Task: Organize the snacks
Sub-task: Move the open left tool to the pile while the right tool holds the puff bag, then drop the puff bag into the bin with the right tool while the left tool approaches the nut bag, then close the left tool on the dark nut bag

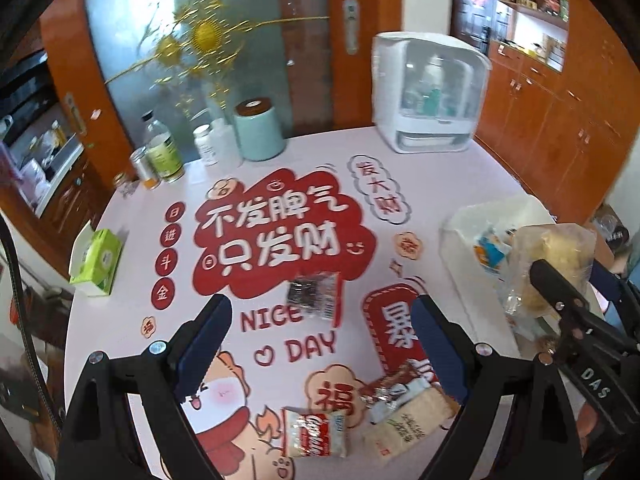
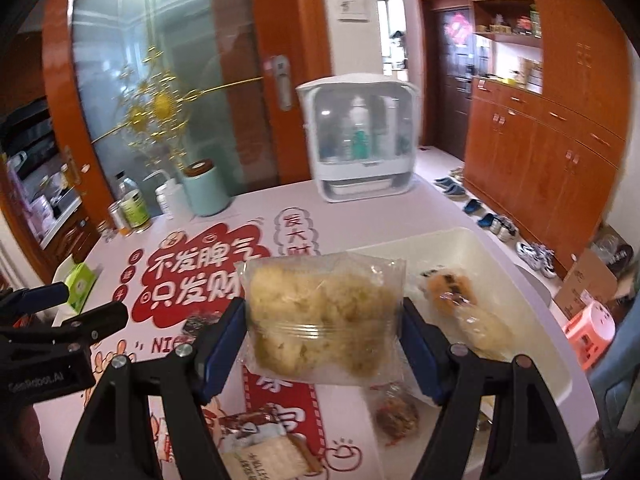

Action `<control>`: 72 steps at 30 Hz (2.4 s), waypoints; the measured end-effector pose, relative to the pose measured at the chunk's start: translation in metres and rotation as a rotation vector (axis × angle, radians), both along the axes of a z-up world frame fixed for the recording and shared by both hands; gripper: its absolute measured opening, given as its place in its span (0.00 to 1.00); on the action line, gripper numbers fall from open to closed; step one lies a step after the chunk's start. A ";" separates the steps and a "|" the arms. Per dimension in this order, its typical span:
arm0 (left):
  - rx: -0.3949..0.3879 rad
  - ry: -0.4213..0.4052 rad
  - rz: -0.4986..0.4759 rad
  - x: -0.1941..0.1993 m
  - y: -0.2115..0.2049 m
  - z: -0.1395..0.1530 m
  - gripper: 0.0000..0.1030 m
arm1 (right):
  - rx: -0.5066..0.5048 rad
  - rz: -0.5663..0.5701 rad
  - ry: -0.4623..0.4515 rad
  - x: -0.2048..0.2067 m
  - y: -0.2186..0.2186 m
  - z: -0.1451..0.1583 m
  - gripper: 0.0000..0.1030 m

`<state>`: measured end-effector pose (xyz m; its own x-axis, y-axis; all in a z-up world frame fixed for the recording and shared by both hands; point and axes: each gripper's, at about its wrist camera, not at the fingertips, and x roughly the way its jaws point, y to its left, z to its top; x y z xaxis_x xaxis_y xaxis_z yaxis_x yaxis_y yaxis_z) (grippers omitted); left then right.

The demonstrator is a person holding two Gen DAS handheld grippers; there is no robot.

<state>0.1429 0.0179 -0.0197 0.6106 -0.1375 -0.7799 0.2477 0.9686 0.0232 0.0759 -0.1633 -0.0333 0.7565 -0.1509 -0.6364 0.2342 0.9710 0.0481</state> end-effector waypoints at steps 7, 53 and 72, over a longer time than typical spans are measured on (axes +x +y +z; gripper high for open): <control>-0.024 0.027 0.080 0.037 0.044 -0.024 0.88 | 0.057 0.116 0.042 0.043 0.013 0.000 0.73; 0.083 0.386 -0.019 0.155 -0.022 -0.211 0.88 | -0.026 0.057 0.145 0.048 0.010 -0.048 1.00; 0.148 0.323 -0.031 0.120 -0.005 -0.205 0.37 | 0.015 0.125 0.212 -0.001 0.037 -0.094 1.00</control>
<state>0.2629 0.0128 -0.2252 0.3271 -0.0232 -0.9447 0.2941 0.9526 0.0785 0.0747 -0.1267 -0.1271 0.6182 -0.0535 -0.7842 0.1184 0.9926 0.0256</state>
